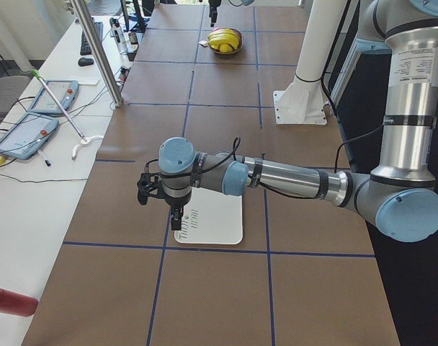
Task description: Transfer all bananas from basket to plate
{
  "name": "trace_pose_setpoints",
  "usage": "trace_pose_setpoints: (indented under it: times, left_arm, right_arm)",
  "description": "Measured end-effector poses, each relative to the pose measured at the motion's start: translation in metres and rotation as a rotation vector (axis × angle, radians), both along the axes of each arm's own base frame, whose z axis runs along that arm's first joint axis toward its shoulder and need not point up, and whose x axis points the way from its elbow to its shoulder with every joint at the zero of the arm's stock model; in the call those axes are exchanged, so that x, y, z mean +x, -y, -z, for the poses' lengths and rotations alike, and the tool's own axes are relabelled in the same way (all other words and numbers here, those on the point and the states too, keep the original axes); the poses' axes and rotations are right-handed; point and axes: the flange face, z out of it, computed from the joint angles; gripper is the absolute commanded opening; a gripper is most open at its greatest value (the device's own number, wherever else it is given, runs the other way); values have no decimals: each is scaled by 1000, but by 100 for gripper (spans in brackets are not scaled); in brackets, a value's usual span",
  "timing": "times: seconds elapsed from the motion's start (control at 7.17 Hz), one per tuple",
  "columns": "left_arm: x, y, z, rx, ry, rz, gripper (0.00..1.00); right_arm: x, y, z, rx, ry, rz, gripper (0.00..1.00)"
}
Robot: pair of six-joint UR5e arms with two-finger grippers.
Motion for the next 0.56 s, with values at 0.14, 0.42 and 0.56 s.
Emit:
trace_pose_setpoints:
  times: [0.14,0.42,0.56]
  left_arm:
    - [0,0,0,0,0,0,100]
    - [0,0,0,0,0,0,100]
    - [0,0,0,-1,0,-1,100]
  right_arm:
    - [-28,-17,8,-6,-11,-27,100]
    - [-59,-39,-2,-4,-93,-50,99]
    - [-59,-45,-14,-20,-128,-51,99]
